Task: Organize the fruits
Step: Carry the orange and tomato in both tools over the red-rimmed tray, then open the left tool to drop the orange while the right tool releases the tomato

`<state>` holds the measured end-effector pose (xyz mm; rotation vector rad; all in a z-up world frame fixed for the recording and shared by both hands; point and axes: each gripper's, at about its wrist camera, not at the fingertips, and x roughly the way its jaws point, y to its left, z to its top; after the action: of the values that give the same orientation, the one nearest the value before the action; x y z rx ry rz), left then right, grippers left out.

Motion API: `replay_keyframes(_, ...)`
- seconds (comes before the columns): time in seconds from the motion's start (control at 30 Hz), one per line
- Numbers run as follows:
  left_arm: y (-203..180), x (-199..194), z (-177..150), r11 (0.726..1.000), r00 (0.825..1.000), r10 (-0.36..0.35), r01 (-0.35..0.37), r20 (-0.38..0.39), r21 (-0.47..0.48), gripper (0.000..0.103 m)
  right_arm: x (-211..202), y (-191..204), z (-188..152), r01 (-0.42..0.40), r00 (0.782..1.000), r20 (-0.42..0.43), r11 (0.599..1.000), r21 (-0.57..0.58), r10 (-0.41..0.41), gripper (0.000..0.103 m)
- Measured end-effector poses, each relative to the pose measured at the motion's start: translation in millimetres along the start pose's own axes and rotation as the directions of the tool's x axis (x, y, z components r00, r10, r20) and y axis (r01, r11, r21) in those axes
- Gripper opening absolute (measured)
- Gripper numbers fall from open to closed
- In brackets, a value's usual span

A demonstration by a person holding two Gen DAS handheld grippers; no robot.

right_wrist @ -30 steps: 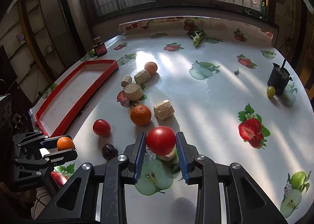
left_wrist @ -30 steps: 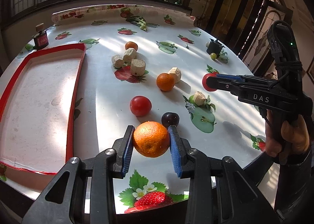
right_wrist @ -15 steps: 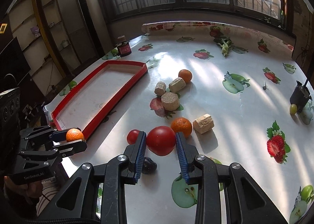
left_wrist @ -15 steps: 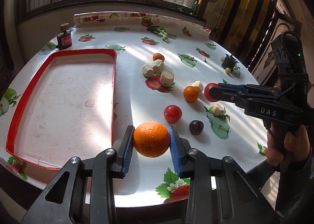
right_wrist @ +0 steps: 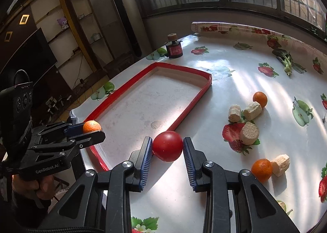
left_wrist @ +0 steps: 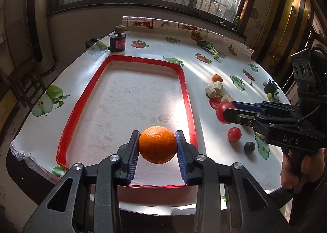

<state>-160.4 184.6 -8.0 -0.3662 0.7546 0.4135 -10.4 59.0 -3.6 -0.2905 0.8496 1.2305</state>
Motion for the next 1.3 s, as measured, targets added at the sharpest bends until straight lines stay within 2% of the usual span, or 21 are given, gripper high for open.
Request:
replay_keyframes(0.33,43.2,23.7,2.6,0.995,0.994,0.082,-0.085,-0.067,-0.049,0.032,71.3,33.3,29.3,-0.081,0.994,-0.079,0.996,-0.041,0.078,0.031)
replay_keyframes(0.7,52.3,54.7,2.2,0.991,0.979,0.125,-0.130,-0.158,-0.025,0.032,124.4,36.6,36.6,-0.067,0.985,-0.166,0.996,-0.060,0.056,0.031)
replay_keyframes(0.8,53.4,63.6,-1.3,0.989,0.970,0.140,-0.148,-0.200,-0.024,0.032,133.3,40.0,34.2,-0.052,0.982,-0.187,0.995,-0.086,0.035,0.032)
replay_keyframes(0.9,51.6,65.5,-3.7,0.988,0.968,0.146,-0.154,-0.206,-0.023,0.038,133.5,40.3,33.8,-0.051,0.983,-0.182,0.995,-0.087,0.035,0.034)
replay_keyframes(1.0,48.7,64.3,-3.8,0.982,0.960,0.184,-0.191,-0.214,-0.013,0.055,132.5,37.0,33.4,-0.052,0.982,-0.183,0.996,-0.069,0.038,0.053)
replay_keyframes(1.3,40.5,43.7,-0.2,0.980,0.967,0.189,-0.196,-0.170,-0.025,0.055,89.8,31.7,35.5,-0.065,0.992,-0.114,0.997,-0.051,0.059,0.056)
